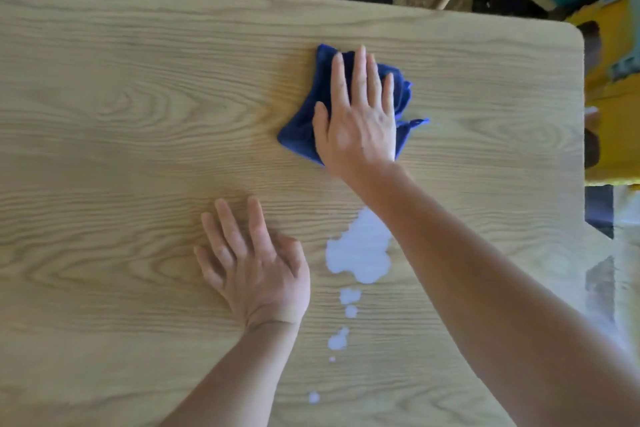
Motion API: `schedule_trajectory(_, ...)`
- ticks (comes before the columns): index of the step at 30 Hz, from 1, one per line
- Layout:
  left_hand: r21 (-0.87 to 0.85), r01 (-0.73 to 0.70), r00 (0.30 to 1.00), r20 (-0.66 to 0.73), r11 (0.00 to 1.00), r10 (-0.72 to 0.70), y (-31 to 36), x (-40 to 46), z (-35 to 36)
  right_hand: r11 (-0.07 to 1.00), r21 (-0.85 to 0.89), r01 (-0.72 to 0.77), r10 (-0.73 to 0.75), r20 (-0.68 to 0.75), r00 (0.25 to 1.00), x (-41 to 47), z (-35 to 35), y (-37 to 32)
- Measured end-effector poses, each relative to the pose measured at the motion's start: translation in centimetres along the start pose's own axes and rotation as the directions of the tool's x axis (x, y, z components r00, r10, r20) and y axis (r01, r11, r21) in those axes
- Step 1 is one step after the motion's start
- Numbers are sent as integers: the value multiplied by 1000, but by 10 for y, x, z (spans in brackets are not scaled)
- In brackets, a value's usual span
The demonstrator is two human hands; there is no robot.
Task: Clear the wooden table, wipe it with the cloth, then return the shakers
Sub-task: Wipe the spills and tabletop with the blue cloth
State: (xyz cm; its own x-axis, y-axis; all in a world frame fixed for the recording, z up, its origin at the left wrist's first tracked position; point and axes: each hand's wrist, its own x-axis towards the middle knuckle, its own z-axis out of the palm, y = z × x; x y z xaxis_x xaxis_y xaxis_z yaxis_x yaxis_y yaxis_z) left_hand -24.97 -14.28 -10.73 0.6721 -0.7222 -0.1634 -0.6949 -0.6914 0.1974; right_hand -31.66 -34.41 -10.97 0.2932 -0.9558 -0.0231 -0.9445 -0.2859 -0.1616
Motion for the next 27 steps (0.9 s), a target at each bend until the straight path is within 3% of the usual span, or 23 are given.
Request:
schedule_trajectory(5, -24, -9, 999, -31, 1000, 8, -3, 0, 4, 992, 33, 122, -122, 21, 992, -18, 7, -24)
schedule_trajectory(8, -32, 10, 1000, -29, 999, -11, -4, -2, 3, 978, 38, 203, -205, 51, 978, -44, -2, 9)
schedule_trajectory(10, -43, 13, 999, -37, 999, -15, -3, -2, 3, 983, 20, 182, -183, 70, 981, -59, -9, 46)
schedule_trajectory(12, -44, 11, 999, -40, 999, -13, -3, -1, 3, 997, -16, 81, -80, 40, 996, -77, -17, 93)
schedule_trajectory(15, -40, 5, 1000, -22, 999, -6, -3, -1, 3, 970, -22, -241, 241, 42, 970, -131, -34, 153)
schedule_trajectory(17, -33, 3, 1000, -18, 999, -3, -3, -1, 3, 907, -6, -422, 421, 68, 904, -183, -39, 160)
schedule_trajectory(19, -19, 6, 1000, -19, 1000, -7, -2, -1, 2, 881, -11, -473, 472, 99, 876, -235, -37, 141)
schedule_trajectory(23, 10, 12, 1000, 6, 1000, -12, -1, -1, 0, 952, -22, -306, 304, 191, 933, -286, -24, 80)
schedule_trajectory(27, 12, 18, 1000, 8, 1000, -18, 0, -1, -2, 997, -27, -78, 82, 225, 971, -241, -21, 60)
